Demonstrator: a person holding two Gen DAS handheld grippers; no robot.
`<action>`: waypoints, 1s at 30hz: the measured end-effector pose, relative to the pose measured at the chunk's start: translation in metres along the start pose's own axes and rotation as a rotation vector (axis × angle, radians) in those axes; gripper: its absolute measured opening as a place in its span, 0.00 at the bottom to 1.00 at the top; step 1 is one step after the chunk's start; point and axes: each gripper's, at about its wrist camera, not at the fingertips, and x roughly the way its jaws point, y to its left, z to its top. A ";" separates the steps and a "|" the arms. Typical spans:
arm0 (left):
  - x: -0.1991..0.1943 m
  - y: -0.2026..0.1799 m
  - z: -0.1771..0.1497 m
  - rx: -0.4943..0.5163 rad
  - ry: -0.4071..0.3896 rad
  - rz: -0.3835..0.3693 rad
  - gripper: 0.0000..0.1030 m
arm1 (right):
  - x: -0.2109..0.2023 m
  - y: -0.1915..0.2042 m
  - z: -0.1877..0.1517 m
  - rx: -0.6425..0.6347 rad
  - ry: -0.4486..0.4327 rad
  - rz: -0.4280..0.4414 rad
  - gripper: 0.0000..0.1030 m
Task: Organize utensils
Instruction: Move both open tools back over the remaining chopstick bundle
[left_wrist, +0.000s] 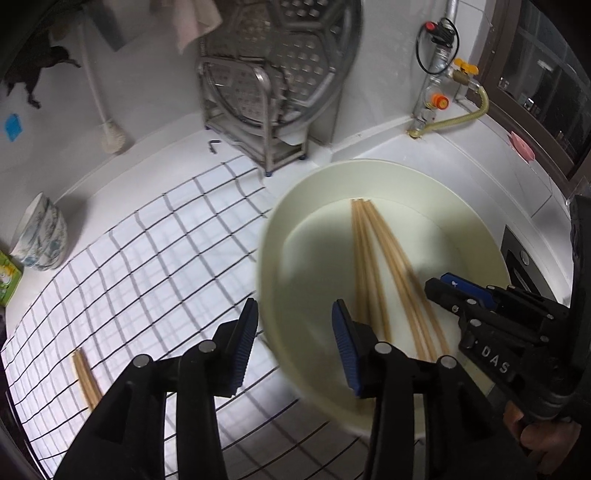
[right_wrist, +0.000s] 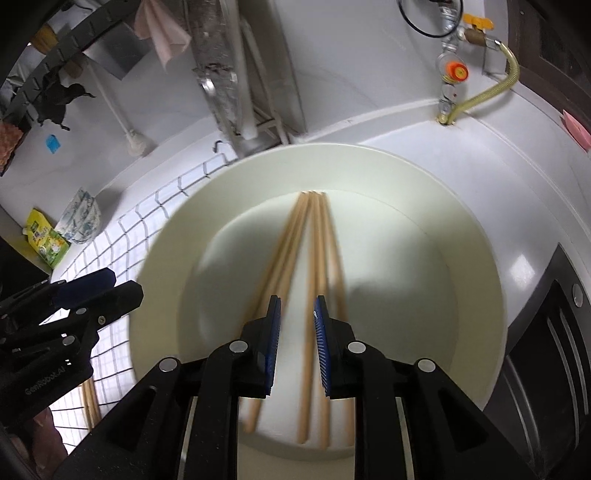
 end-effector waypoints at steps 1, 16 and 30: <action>-0.003 0.004 -0.002 -0.002 -0.003 0.003 0.40 | -0.001 0.004 -0.001 -0.003 -0.004 0.002 0.18; -0.048 0.070 -0.035 -0.066 -0.042 0.044 0.47 | -0.015 0.074 -0.014 -0.070 -0.022 0.033 0.23; -0.086 0.143 -0.081 -0.172 -0.065 0.115 0.49 | -0.019 0.154 -0.037 -0.200 -0.008 0.063 0.27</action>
